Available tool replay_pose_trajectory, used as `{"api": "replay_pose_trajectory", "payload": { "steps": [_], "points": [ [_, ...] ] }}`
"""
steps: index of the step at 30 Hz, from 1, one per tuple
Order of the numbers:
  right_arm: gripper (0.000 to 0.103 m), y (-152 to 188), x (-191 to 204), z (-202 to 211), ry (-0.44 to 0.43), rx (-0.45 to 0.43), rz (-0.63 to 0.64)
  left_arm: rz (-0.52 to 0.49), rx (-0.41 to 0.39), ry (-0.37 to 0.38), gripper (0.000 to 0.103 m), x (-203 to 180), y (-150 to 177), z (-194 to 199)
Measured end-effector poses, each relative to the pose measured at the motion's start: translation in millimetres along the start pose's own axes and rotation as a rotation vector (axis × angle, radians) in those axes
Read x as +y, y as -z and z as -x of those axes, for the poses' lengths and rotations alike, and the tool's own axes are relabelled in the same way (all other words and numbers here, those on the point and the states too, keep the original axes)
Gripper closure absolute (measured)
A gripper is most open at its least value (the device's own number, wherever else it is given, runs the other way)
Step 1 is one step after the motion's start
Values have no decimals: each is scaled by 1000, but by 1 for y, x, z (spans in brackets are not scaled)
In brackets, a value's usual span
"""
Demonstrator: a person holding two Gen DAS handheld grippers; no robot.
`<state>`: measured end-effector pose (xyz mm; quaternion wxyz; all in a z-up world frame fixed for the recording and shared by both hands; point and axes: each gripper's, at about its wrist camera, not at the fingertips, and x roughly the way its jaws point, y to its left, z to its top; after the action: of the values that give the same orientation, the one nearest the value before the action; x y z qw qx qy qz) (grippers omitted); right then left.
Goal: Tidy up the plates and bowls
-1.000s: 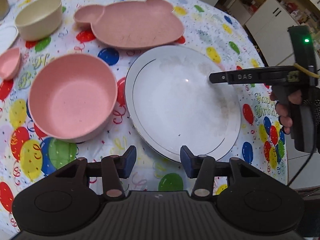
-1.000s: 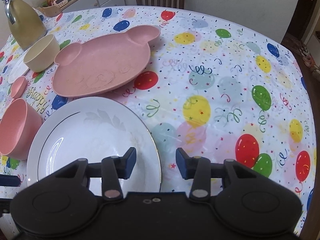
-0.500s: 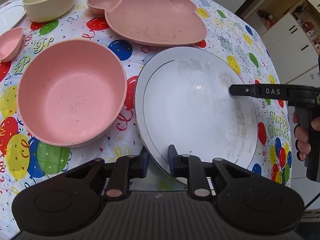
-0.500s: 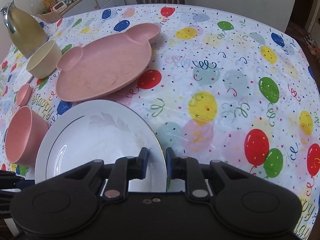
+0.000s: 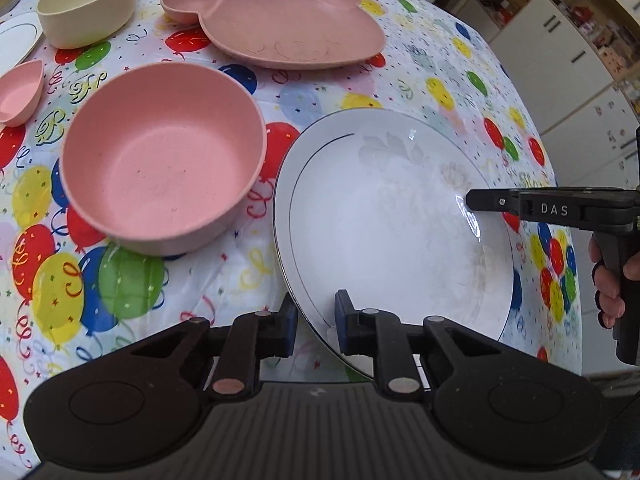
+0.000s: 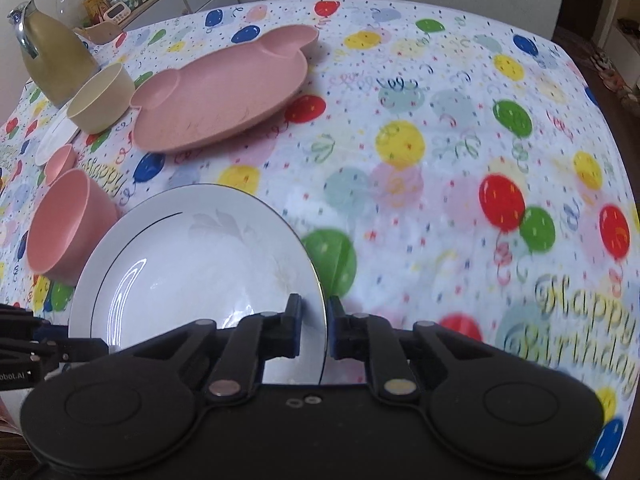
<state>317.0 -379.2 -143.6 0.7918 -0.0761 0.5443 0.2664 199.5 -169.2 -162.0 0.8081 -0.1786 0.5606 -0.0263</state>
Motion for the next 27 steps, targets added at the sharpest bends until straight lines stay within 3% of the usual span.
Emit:
{"api": "replay_pose_trajectory", "payload": {
  "steps": [13, 27],
  "points": [
    [92, 90, 53, 33, 55, 2, -182, -122, 65, 81, 85, 38, 42, 37],
    [93, 126, 93, 40, 100, -18, -290, -163, 117, 98, 85, 69, 61, 40]
  ]
}}
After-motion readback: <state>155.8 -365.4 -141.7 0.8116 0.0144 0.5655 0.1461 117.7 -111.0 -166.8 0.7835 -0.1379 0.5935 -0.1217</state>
